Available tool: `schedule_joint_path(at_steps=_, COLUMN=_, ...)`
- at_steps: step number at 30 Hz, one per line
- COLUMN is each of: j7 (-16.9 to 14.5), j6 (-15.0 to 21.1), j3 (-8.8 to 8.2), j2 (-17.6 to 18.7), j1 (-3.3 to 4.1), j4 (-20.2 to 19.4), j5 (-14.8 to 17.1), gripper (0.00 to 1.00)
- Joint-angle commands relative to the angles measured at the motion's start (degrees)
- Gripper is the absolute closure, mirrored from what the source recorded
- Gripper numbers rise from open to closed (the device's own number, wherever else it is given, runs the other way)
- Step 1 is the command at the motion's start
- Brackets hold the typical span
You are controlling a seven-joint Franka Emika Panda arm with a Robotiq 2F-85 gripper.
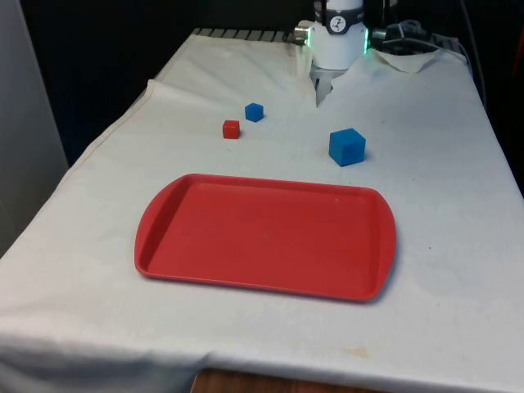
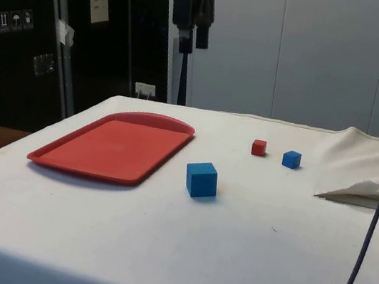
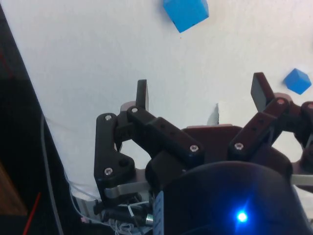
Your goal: Pick up the largest block and place it onto the tray.
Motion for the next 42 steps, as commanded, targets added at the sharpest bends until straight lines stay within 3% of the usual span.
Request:
schedule_joint_path(at_steps=1, j7=0.2, j6=1.5, j3=0.11, j2=0.1, j1=0.06, j4=-0.9, j5=0.3, gripper=0.00)
schedule_joint_path(at_steps=15, j7=1.4, j6=10.7, j3=1.89, j2=0.9, j1=0.11, j4=-6.9, j5=0.7, gripper=0.00)
schedule_joint_path(at_steps=16, j7=0.9, j6=9.2, j3=1.72, j2=0.9, j1=0.00, j4=-6.2, j5=0.7, gripper=0.00)
schedule_joint_path(at_steps=18, j7=1.7, j6=12.7, j3=2.41, j2=1.0, j1=0.11, j4=-8.3, j5=0.7, gripper=0.00)
schedule_joint_path(at_steps=22, j7=1.8, j6=15.0, j3=2.81, j2=1.4, j1=0.06, j4=-9.9, j5=0.6, gripper=0.00)
schedule_joint_path(at_steps=31, j7=0.6, j6=18.0, j3=2.69, j2=2.1, j1=-0.06, j4=-12.4, j5=1.1, gripper=0.00)
schedule_joint_path(at_steps=32, j7=1.0, j6=17.0, j3=2.81, j2=2.1, j1=-0.11, j4=-11.8, j5=0.7, gripper=0.00)
schedule_joint_path(at_steps=34, j7=0.3, j6=19.3, j3=2.69, j2=2.5, j1=-0.06, j4=-13.1, j5=1.4, gripper=0.00)
schedule_joint_path(at_steps=42, j7=-0.3, j6=21.1, j3=2.75, j2=4.5, j1=-0.29, j4=-13.5, j5=1.0, gripper=0.00)
